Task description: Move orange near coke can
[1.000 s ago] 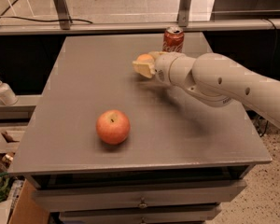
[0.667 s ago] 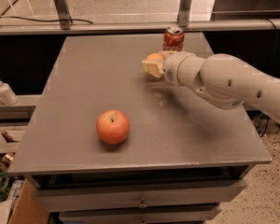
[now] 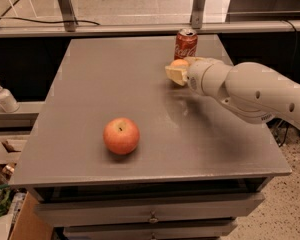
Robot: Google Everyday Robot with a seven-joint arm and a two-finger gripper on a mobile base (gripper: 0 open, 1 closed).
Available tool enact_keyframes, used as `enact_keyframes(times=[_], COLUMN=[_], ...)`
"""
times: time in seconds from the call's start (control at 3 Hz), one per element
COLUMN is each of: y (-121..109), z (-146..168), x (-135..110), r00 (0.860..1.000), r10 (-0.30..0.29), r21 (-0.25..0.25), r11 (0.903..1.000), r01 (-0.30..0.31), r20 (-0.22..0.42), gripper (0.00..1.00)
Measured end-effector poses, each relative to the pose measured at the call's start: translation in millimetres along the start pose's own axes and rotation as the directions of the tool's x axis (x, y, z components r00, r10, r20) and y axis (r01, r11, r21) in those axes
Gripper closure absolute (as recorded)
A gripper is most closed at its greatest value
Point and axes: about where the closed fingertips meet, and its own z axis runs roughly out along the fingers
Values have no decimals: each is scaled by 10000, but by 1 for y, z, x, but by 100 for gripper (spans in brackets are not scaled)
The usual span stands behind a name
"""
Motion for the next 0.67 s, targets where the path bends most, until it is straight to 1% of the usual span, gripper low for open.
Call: enact_keyframes(times=[0.33, 0.67], y=[-10, -15], z=[-4, 4], x=[9, 15], r00=[9999, 9996], r10=[130, 258], r21=[311, 444], r11=[9994, 9987], r01=[-128, -255], r20=[-91, -83], gripper=[100, 100])
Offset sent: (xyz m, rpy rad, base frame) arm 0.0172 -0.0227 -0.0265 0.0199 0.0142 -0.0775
